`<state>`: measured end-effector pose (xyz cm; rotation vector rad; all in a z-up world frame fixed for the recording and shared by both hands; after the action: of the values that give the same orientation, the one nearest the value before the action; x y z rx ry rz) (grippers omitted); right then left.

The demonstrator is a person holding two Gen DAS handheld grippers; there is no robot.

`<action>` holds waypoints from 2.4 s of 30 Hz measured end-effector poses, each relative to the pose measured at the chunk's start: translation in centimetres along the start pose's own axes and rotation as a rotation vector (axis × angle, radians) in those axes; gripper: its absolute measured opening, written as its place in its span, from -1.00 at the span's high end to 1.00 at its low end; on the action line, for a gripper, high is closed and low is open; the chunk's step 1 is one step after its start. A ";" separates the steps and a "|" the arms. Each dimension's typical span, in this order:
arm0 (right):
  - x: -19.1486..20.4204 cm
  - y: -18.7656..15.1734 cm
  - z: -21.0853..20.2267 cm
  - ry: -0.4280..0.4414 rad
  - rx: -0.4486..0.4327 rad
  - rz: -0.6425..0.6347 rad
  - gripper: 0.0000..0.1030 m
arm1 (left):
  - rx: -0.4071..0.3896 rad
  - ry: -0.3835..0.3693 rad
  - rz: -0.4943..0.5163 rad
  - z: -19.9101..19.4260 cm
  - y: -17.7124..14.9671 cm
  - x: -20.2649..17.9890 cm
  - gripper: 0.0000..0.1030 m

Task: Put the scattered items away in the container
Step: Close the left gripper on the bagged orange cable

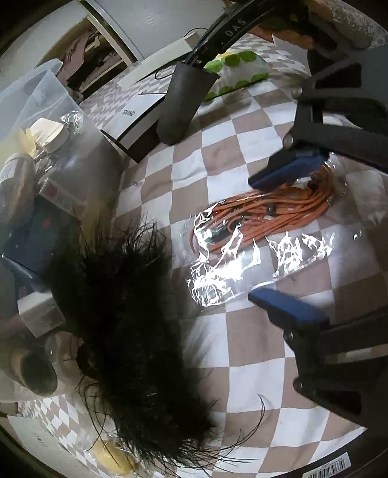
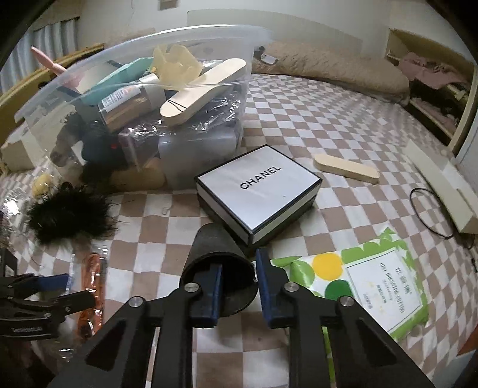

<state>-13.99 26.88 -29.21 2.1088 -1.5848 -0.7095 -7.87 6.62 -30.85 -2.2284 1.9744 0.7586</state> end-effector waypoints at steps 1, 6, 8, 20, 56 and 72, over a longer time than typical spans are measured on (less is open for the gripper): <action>0.1 0.1 -0.1 0.013 -0.007 0.005 0.67 | 0.002 -0.012 -0.004 -0.1 0.0 0.0 -0.14; 0.8 0.6 -0.8 0.100 -0.049 0.037 0.82 | 0.034 -0.097 -0.038 -0.5 -0.2 -0.2 0.19; 1.3 0.6 -0.9 0.170 -0.059 0.063 0.82 | 0.040 -0.112 -0.034 -0.7 -0.4 -0.4 0.23; 5.8 -0.3 -2.2 0.543 -0.052 0.153 0.81 | 0.039 -0.083 -0.006 -1.2 -0.6 0.1 0.05; 7.5 -2.1 -1.8 0.649 0.015 0.202 0.82 | -0.104 0.390 0.228 -2.1 -0.3 3.9 -1.00; 7.7 -2.3 -1.3 0.639 0.031 0.191 0.82 | 0.122 0.315 0.428 1.7 1.3 1.9 -0.39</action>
<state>-9.73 20.17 -30.79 1.8966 -1.3960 0.0625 -9.54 5.26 -32.72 -1.9770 2.6143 0.3088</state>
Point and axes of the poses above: each gripper's, at about its wrist camera, not at the fingertips, and z roughly the way its jaws point, x to its left, y to its top, the point moved 10 cm from there along z, roughly the way its jaws point, and after that the axes turned 13 degrees about -z, right-handed, at the moved point
